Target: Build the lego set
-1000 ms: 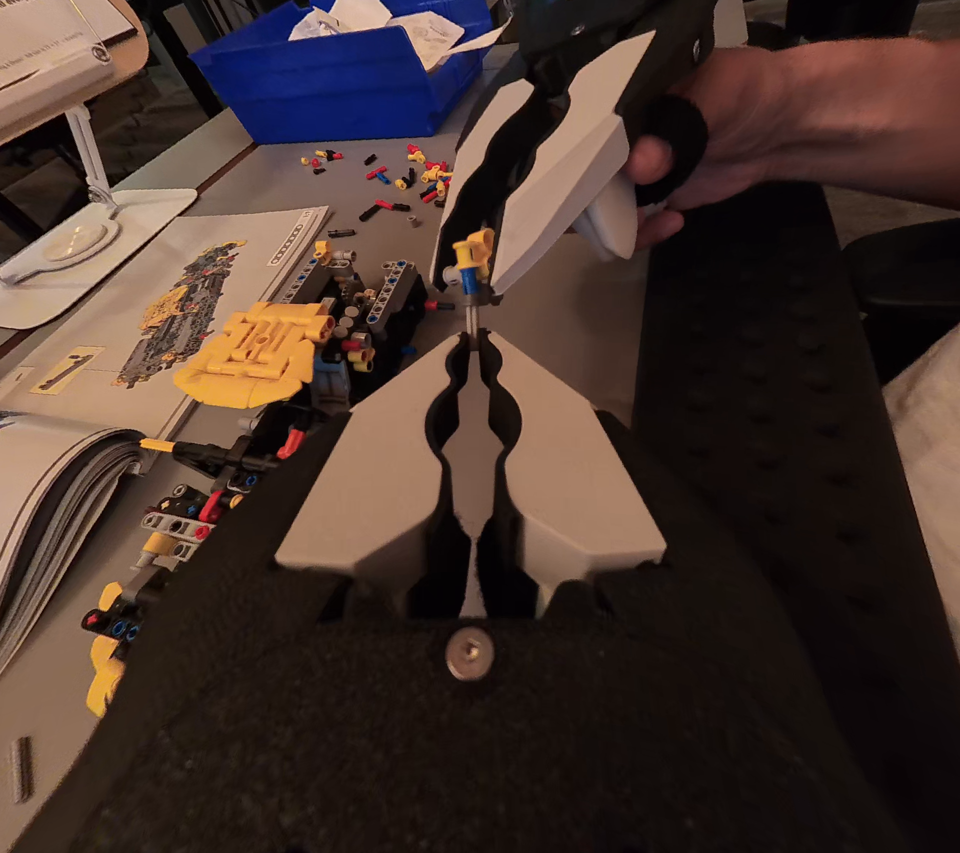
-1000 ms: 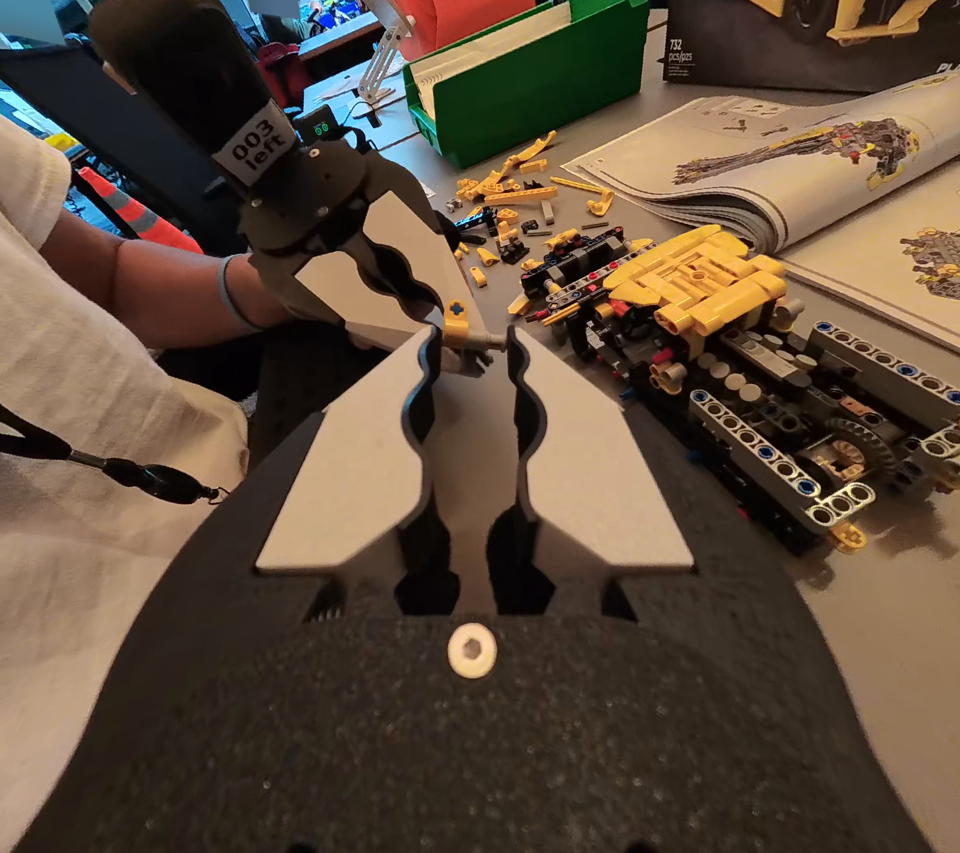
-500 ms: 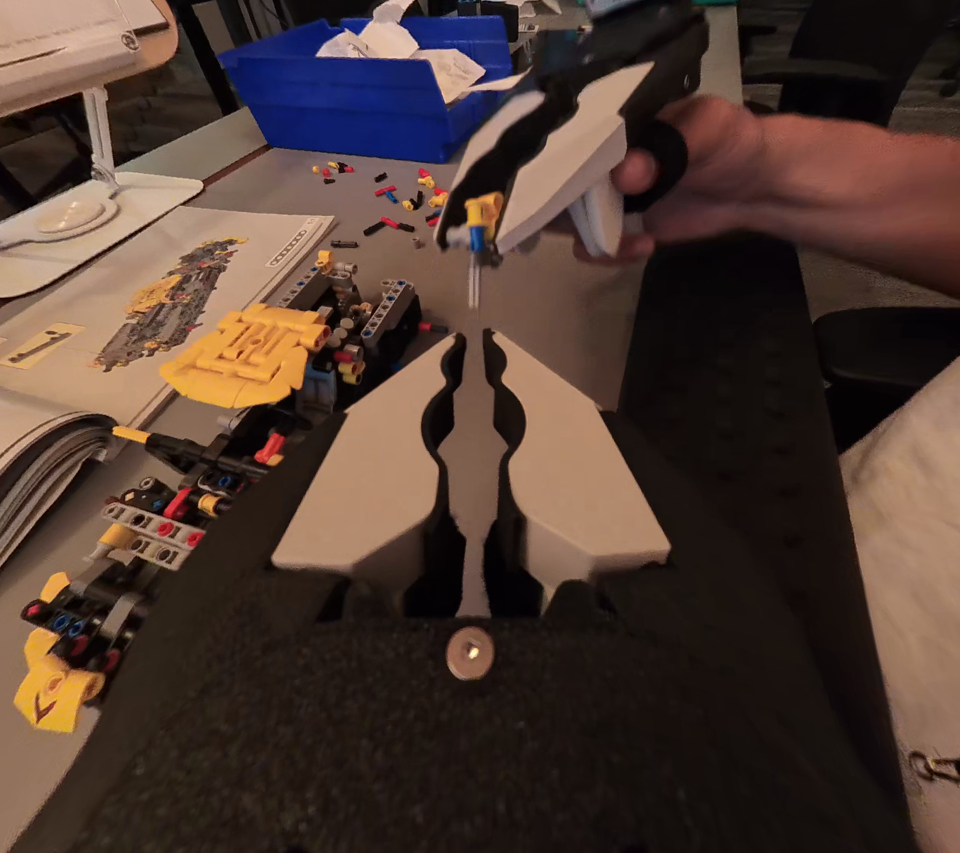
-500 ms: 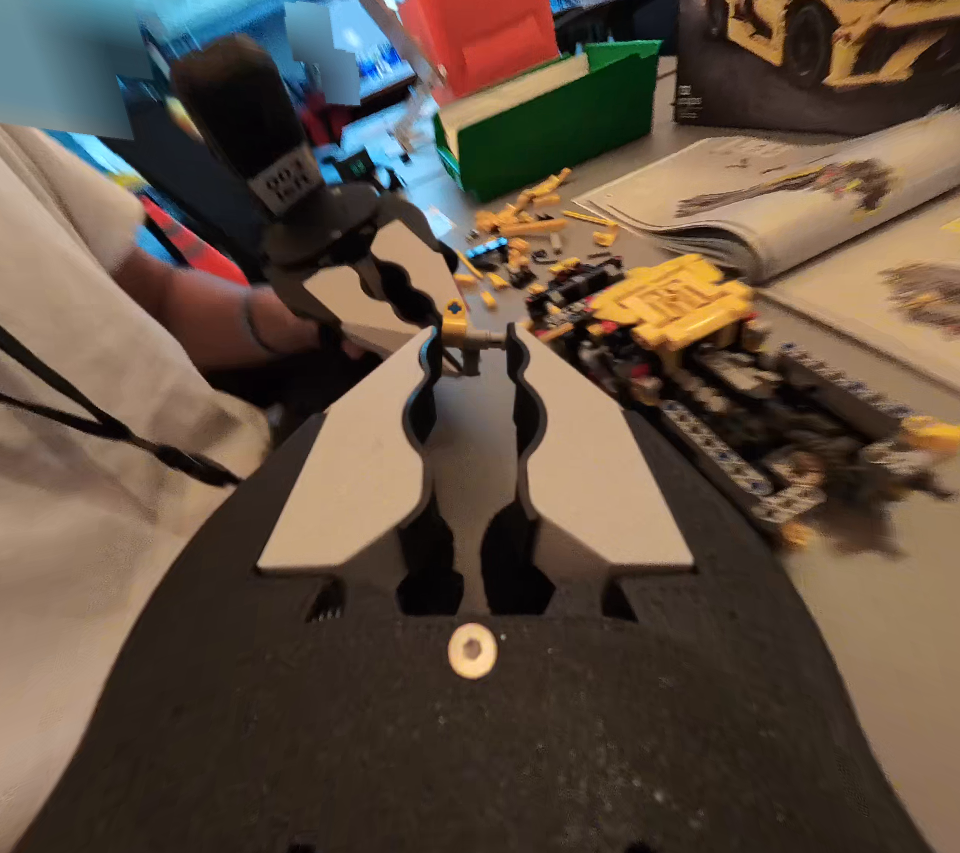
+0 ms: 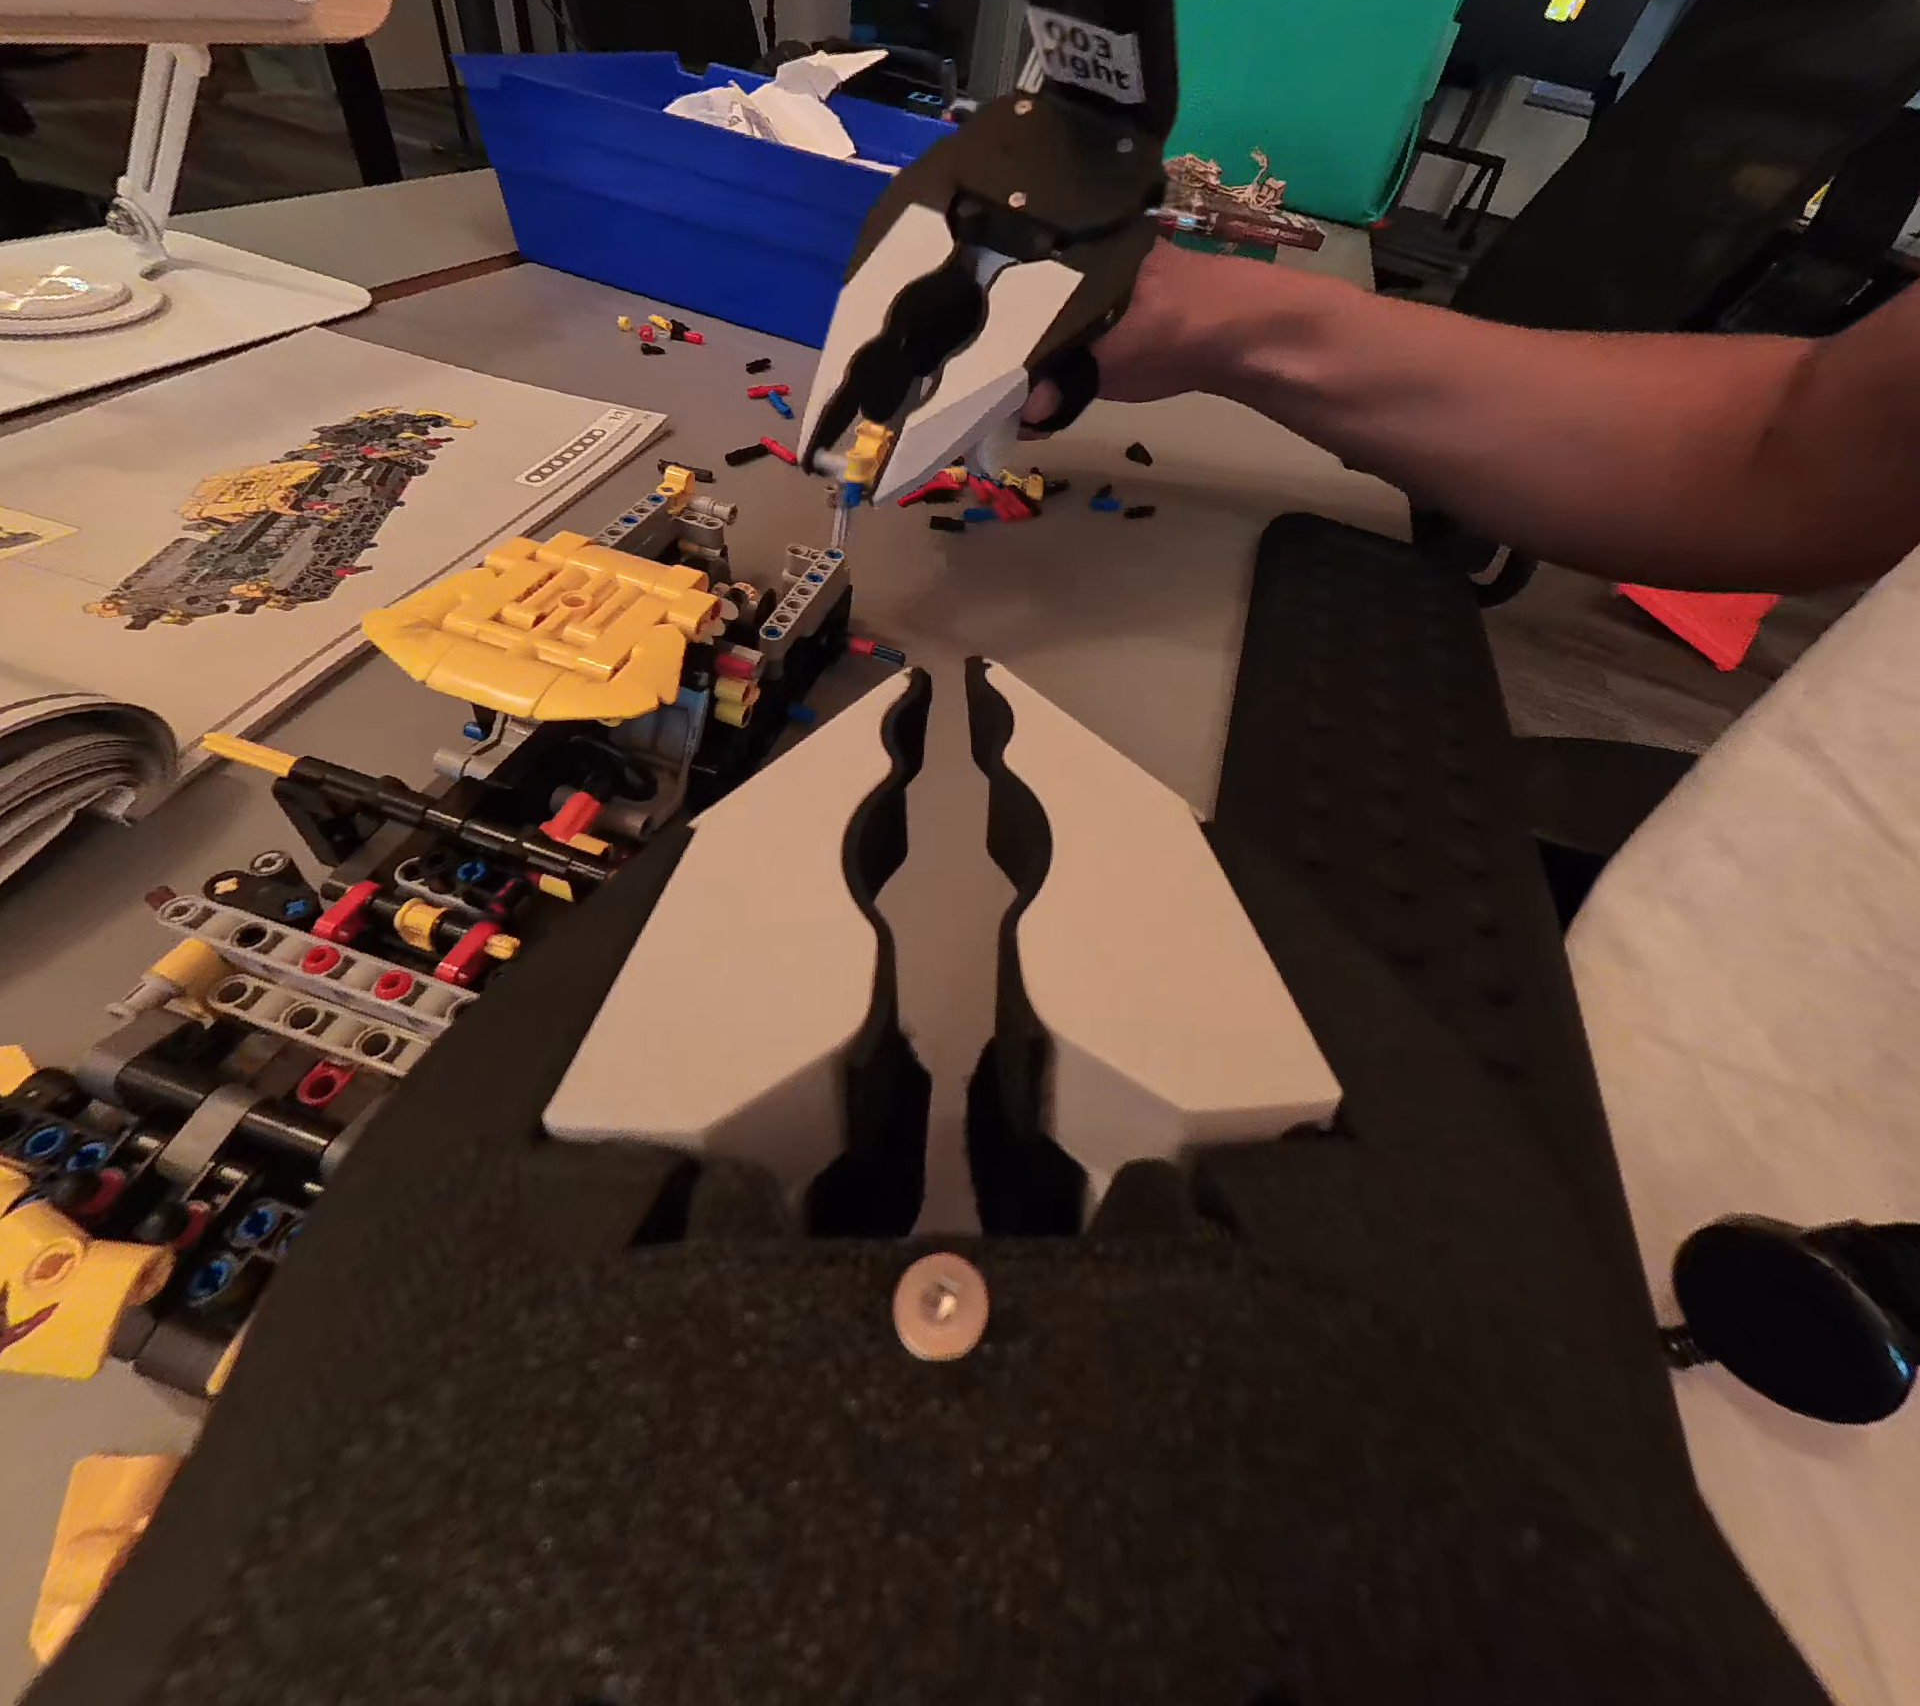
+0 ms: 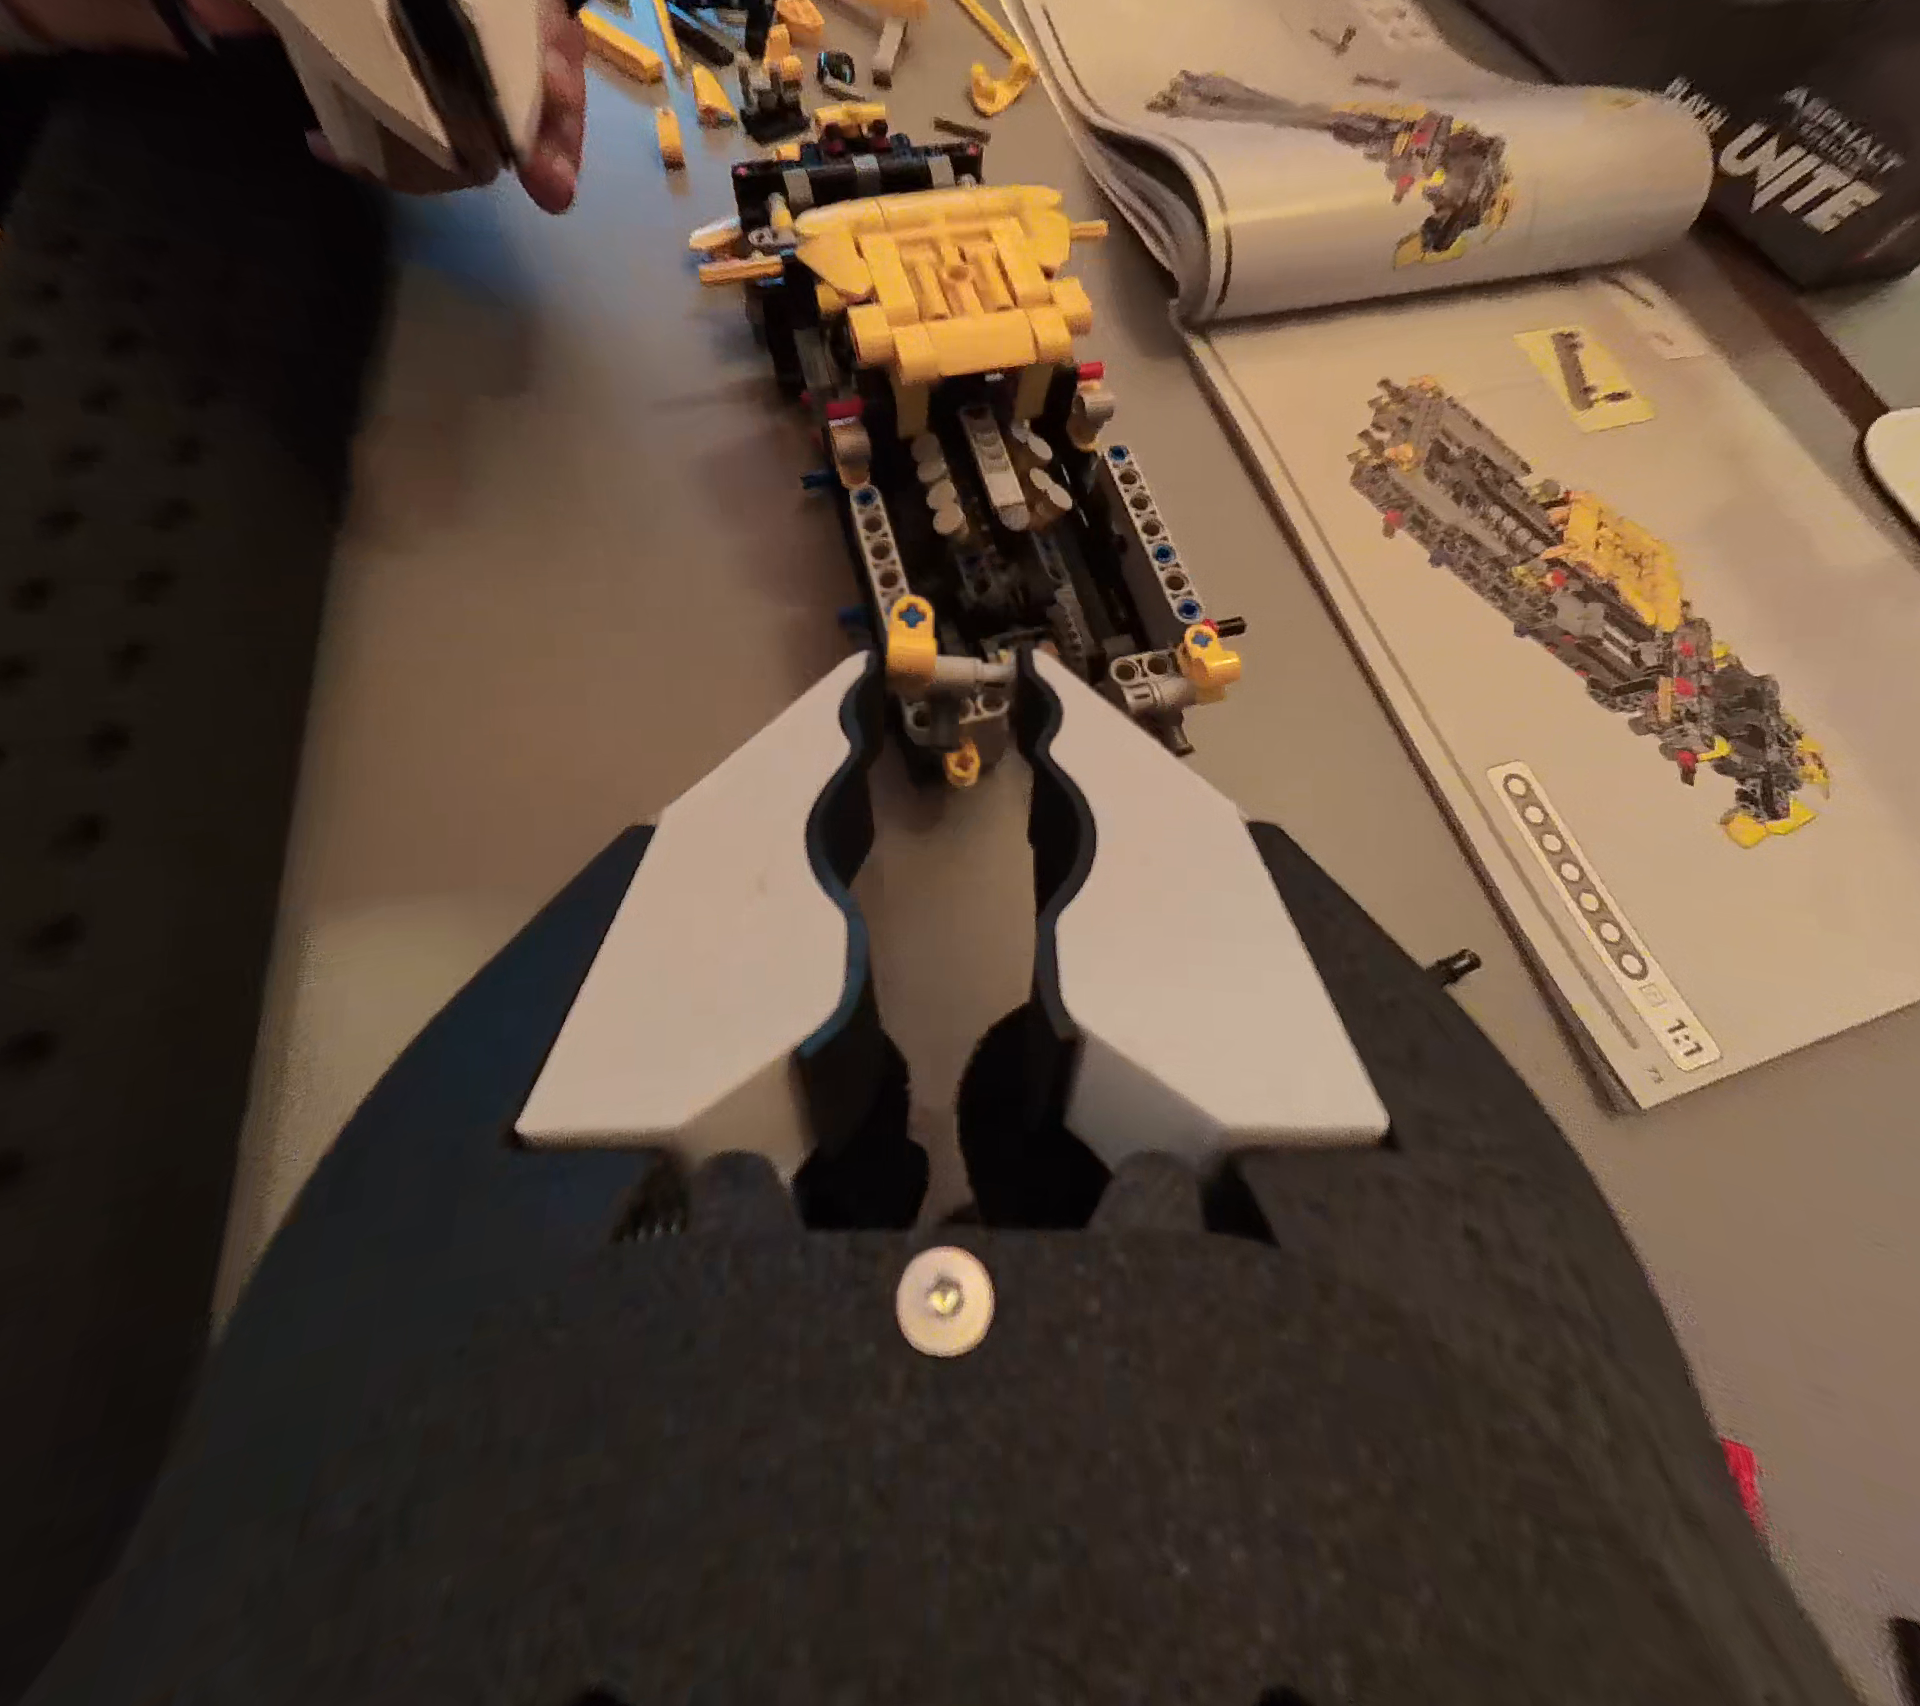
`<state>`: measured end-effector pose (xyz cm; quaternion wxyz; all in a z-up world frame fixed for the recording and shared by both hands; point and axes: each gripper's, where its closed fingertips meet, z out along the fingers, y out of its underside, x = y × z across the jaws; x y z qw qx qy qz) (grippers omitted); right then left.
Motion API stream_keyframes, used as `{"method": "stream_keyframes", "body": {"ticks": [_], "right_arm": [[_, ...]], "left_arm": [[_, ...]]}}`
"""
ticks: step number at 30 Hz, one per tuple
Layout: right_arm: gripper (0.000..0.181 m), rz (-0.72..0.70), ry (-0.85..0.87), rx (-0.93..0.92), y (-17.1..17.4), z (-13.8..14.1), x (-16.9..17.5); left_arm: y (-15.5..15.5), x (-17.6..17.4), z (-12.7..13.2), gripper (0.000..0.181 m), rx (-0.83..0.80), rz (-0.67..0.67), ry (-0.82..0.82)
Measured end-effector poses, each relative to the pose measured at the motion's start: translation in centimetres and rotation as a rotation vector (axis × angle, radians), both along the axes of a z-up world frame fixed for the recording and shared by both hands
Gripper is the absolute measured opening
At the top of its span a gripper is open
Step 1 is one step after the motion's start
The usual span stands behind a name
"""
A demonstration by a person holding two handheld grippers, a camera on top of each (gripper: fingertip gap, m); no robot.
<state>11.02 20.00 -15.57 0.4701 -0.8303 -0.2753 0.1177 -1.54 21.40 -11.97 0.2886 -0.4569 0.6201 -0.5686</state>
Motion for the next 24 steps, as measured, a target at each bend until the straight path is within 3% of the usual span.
{"method": "stream_keyframes", "body": {"ticks": [15,24], "right_arm": [[0.024,0.023,0.166,-0.087,0.3,-0.6,0.3],[0.024,0.0,0.128,-0.099,0.3,-0.7,0.3]], "left_arm": [[-0.6,0.7,-1.3,0.007,0.065,-0.022,0.036],[-0.7,0.5,-1.1,0.007,0.053,-0.02,0.029]]}}
